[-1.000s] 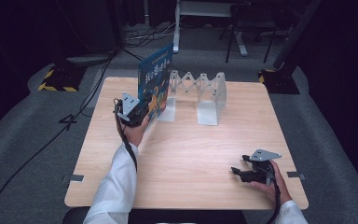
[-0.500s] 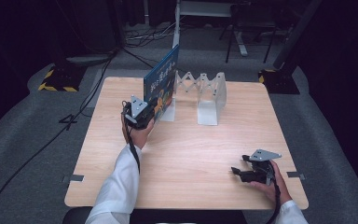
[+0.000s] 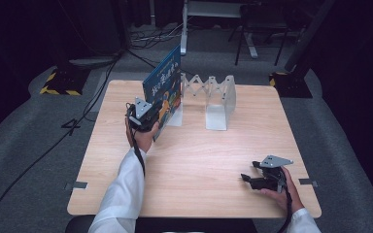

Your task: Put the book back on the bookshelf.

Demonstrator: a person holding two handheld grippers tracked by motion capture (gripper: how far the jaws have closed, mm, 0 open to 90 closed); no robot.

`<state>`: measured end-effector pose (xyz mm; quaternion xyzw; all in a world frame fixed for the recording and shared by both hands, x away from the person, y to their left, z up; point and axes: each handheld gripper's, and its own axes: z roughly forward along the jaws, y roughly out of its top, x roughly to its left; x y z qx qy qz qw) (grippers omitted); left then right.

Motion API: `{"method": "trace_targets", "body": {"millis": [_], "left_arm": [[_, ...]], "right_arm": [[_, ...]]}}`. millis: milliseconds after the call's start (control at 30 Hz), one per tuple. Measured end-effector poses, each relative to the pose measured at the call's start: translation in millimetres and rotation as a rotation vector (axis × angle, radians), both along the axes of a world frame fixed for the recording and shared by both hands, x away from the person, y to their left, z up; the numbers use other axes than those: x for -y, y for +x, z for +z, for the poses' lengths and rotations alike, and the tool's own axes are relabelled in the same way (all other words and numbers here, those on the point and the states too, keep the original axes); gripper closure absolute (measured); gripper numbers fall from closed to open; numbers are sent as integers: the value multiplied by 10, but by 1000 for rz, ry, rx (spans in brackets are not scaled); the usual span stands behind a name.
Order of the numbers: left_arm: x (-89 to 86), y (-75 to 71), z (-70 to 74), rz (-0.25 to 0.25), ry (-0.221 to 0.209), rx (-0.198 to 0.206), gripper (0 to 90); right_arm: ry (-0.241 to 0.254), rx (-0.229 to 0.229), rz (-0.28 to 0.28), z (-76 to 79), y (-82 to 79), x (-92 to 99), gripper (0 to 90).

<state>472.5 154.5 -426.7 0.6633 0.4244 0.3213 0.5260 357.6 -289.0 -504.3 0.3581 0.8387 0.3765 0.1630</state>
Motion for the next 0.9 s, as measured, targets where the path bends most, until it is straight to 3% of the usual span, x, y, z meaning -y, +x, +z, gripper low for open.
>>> {"method": "trace_targets", "body": {"millis": [300,400,867,900], "left_arm": [[-55,84,7,23,-33,-26,805],[-39,101,12,24,-10,-22,802],[-26,122,8,35,-16,-24,801],[-20,121,11,39,-2,-24,793]], "right_arm": [[0,0,0,0,0,0,266],[0,0,0,0,0,0,266],[0,0,2,0,1,0,266],[0,0,2,0,1,0,266]]}}
